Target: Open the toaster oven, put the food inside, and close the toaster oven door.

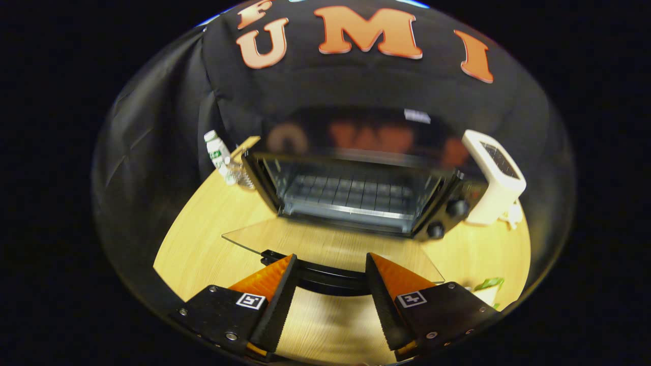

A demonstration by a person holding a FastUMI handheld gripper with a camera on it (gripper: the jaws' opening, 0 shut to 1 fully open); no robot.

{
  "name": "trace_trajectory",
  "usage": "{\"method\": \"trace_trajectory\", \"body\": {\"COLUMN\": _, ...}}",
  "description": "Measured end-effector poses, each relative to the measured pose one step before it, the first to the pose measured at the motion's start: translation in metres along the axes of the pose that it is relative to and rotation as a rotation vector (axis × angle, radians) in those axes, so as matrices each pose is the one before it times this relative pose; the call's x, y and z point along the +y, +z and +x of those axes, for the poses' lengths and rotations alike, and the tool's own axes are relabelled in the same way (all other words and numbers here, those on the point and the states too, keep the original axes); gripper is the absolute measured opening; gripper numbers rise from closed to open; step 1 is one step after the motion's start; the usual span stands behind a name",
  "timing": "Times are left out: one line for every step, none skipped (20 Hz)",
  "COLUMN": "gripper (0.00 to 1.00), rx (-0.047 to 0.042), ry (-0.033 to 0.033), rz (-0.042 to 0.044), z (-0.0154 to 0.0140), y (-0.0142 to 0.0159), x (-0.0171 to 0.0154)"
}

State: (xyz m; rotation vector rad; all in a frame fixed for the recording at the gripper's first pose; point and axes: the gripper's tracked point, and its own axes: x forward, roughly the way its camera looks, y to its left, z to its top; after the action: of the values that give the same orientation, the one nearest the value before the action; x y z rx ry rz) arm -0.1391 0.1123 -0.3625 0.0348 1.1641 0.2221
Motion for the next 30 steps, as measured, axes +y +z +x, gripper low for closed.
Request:
{"method": "trace_trajectory", "body": {"gripper": 0.79, "rx": 0.03811, "ry": 0.00828, "rz": 0.02966, "z": 0.00598, "y": -0.01522, "x": -0.00348}}
{"method": "trace_trajectory", "body": {"gripper": 0.79, "rx": 0.02973, "ry": 0.00642, "rz": 0.02763, "z": 0.00328, "y": -0.00839, "x": 0.00025}}
{"method": "trace_trajectory", "body": {"gripper": 0.78, "rx": 0.01611, "ry": 0.00702, "rz": 0.02138, "z": 0.00429, "y": -0.00547, "x": -0.00037}}
{"method": "trace_trajectory", "body": {"gripper": 0.77, "rx": 0.0125, "ry": 0.00101, "rz": 0.01397, "z": 0.00575, "y": -0.00391, "x": -0.0002}}
{"method": "trace_trajectory", "body": {"gripper": 0.77, "rx": 0.00925, "ry": -0.00247, "rz": 0.00792, "z": 0.00489, "y": -0.00235, "x": 0.00001}}
{"method": "trace_trajectory", "body": {"gripper": 0.76, "rx": 0.01196, "ry": -0.00355, "rz": 0.00342, "z": 0.00348, "y": -0.00222, "x": -0.00125}}
{"method": "trace_trajectory", "body": {"gripper": 0.76, "rx": 0.01242, "ry": -0.00618, "rz": 0.00227, "z": 0.00189, "y": -0.00321, "x": 0.00079}}
{"method": "trace_trajectory", "body": {"gripper": 0.75, "rx": 0.01527, "ry": -0.00579, "rz": -0.00024, "z": 0.00077, "y": -0.00189, "x": -0.00056}}
{"method": "trace_trajectory", "body": {"gripper": 0.75, "rx": 0.0201, "ry": -0.00439, "rz": 0.00214, "z": -0.001, "y": -0.00332, "x": 0.00056}}
{"method": "trace_trajectory", "body": {"gripper": 0.75, "rx": 0.01358, "ry": -0.0007, "rz": -0.00037, "z": 0.00081, "y": -0.00248, "x": 0.00021}}
{"method": "trace_trajectory", "body": {"gripper": 0.75, "rx": 0.00176, "ry": 0.001, "rz": 0.00272, "z": -0.00165, "y": 0.00078, "x": 0.00069}}
{"method": "trace_trajectory", "body": {"gripper": 0.75, "rx": -0.01235, "ry": 0.00975, "rz": -0.00266, "z": 0.00138, "y": 0.00152, "x": 0.00035}}
{"method": "trace_trajectory", "body": {"gripper": 0.75, "rx": -0.00599, "ry": 0.0096, "rz": -0.00339, "z": 0.00178, "y": 0.00075, "x": -0.00141}}
{"method": "trace_trajectory", "body": {"gripper": 0.76, "rx": 0.00956, "ry": 0.01002, "rz": 0.00971, "z": -0.00077, "y": -0.00174, "x": -0.00056}}
{"method": "trace_trajectory", "body": {"gripper": 0.76, "rx": 0.01421, "ry": 0.01855, "rz": 0.02099, "z": -0.00328, "y": -0.00089, "x": 0.00047}}
{"method": "trace_trajectory", "body": {"gripper": 0.77, "rx": 0.00247, "ry": 0.02166, "rz": 0.02862, "z": -0.00622, "y": 0.00003, "x": 0.0003}}
{"method": "trace_trajectory", "body": {"gripper": 0.77, "rx": -0.01625, "ry": 0.01778, "rz": 0.02412, "z": -0.00715, "y": 0.00442, "x": -0.00141}}
{"method": "trace_trajectory", "body": {"gripper": 0.78, "rx": -0.0221, "ry": 0.02005, "rz": 0.01994, "z": -0.01041, "y": 0.00535, "x": -0.00377}}
{"method": "trace_trajectory", "body": {"gripper": 0.78, "rx": -0.01974, "ry": 0.01643, "rz": 0.01168, "z": -0.01142, "y": 0.00713, "x": -0.00318}}
{"method": "trace_trajectory", "body": {"gripper": 0.78, "rx": -0.01688, "ry": 0.01166, "rz": 0.00608, "z": -0.01575, "y": 0.00525, "x": -0.00437}}
{"method": "trace_trajectory", "body": {"gripper": 0.8, "rx": -0.01655, "ry": 0.00791, "rz": 0.00419, "z": -0.01314, "y": 0.00781, "x": -0.00535}}
{"method": "trace_trajectory", "body": {"gripper": 0.85, "rx": -0.01677, "ry": 0.00379, "rz": 0.00247, "z": -0.01304, "y": 0.00712, "x": -0.00779}}
{"method": "trace_trajectory", "body": {"gripper": 0.87, "rx": -0.01858, "ry": -0.00179, "rz": 0.00248, "z": -0.01245, "y": 0.00902, "x": -0.00996}}
{"method": "trace_trajectory", "body": {"gripper": 0.92, "rx": -0.02065, "ry": -0.00872, "rz": 0.00367, "z": -0.01396, "y": 0.00878, "x": -0.01313}}
{"method": "trace_trajectory", "body": {"gripper": 0.94, "rx": -0.01456, "ry": -0.01074, "rz": 0.00713, "z": -0.01154, "y": 0.00785, "x": -0.01421}}
{"method": "trace_trajectory", "body": {"gripper": 0.94, "rx": -0.01156, "ry": -0.01143, "rz": 0.01016, "z": -0.01016, "y": 0.00494, "x": -0.01348}}
{"method": "trace_trajectory", "body": {"gripper": 0.95, "rx": 0.00009, "ry": -0.01342, "rz": 0.00588, "z": -0.00969, "y": 0.00408, "x": -0.01618}}
{"method": "trace_trajectory", "body": {"gripper": 0.95, "rx": 0.00603, "ry": -0.01911, "rz": 0.00255, "z": -0.01038, "y": 0.00015, "x": -0.01893}}
{"method": "trace_trajectory", "body": {"gripper": 0.95, "rx": 0.00713, "ry": -0.02446, "rz": -0.00261, "z": -0.00787, "y": 0.0006, "x": -0.02022}}
{"method": "trace_trajectory", "body": {"gripper": 0.95, "rx": 0.00254, "ry": -0.02447, "rz": -0.00284, "z": -0.00576, "y": -0.00202, "x": -0.0203}}
